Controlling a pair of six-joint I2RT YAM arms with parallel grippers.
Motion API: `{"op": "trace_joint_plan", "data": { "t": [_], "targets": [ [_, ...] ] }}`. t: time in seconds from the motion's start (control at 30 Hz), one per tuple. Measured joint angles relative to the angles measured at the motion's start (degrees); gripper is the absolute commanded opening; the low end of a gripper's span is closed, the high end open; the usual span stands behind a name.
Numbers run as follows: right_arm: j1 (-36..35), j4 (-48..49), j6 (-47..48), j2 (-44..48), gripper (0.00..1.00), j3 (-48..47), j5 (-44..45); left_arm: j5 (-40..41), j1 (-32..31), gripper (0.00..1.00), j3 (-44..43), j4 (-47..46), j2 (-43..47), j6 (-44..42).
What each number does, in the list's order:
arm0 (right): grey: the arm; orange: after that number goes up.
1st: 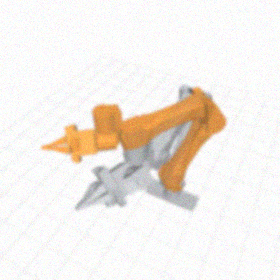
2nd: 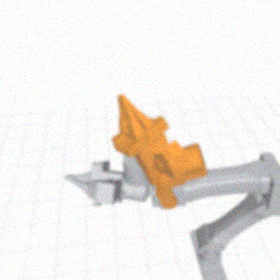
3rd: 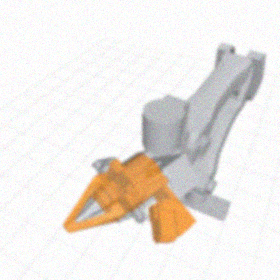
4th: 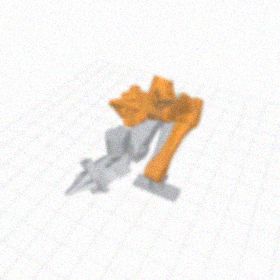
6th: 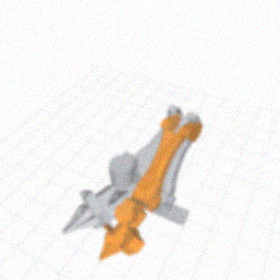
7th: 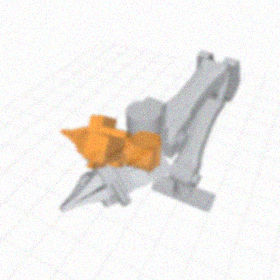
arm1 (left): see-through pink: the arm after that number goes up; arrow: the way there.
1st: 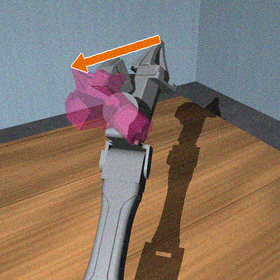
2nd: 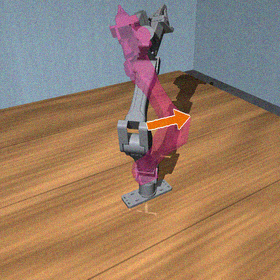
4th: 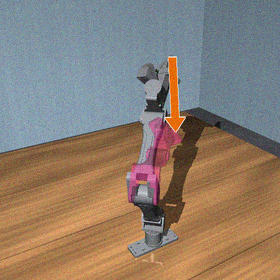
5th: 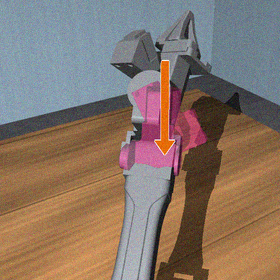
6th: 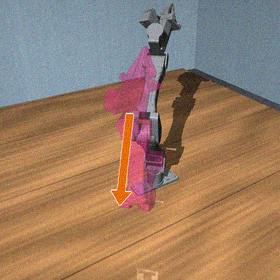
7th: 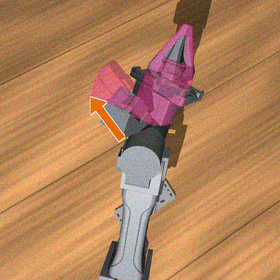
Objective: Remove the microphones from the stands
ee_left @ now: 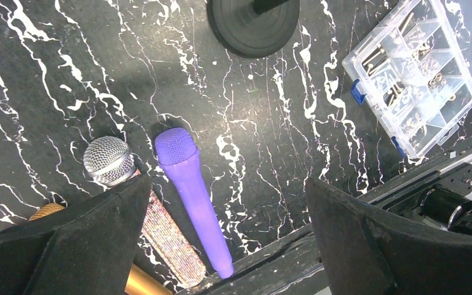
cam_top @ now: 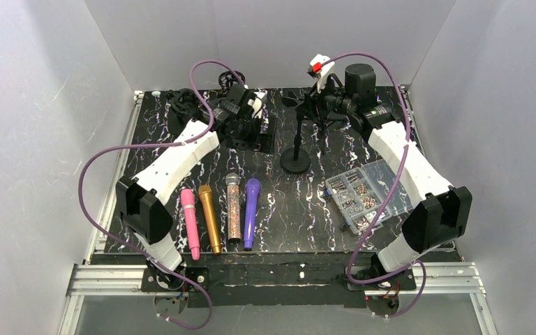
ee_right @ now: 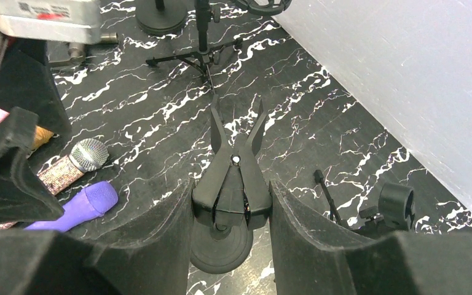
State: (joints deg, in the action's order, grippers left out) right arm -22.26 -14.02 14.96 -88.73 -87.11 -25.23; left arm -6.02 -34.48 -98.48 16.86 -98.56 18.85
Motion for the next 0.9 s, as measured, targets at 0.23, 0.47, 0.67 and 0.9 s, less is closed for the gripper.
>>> {"op": "trace_joint_plan", "data": {
  "t": [0.23, 0.47, 0.67, 0.9],
  "targets": [
    [0.02, -2.69, -0.15, -2.82, 0.46, -4.24, 0.04, -0.79, 2.14, 0.98, -0.04, 0.22, 0.94, 0.31],
    [0.02, -4.24, -0.63, -3.72, 0.57, -5.79, 0.07, -1.46, 3.69, 0.98, -0.15, 0.22, 0.94, 1.09],
    [0.00, -4.74, -0.96, -3.69, 0.65, -5.79, 0.09, -2.16, 4.33, 0.98, -0.59, 0.15, 0.94, 1.75],
    [-0.28, -5.64, -1.14, -3.69, 0.83, -5.79, 0.94, -2.40, 4.39, 0.98, -0.59, 0.15, 0.94, 1.84]
  ]
}}
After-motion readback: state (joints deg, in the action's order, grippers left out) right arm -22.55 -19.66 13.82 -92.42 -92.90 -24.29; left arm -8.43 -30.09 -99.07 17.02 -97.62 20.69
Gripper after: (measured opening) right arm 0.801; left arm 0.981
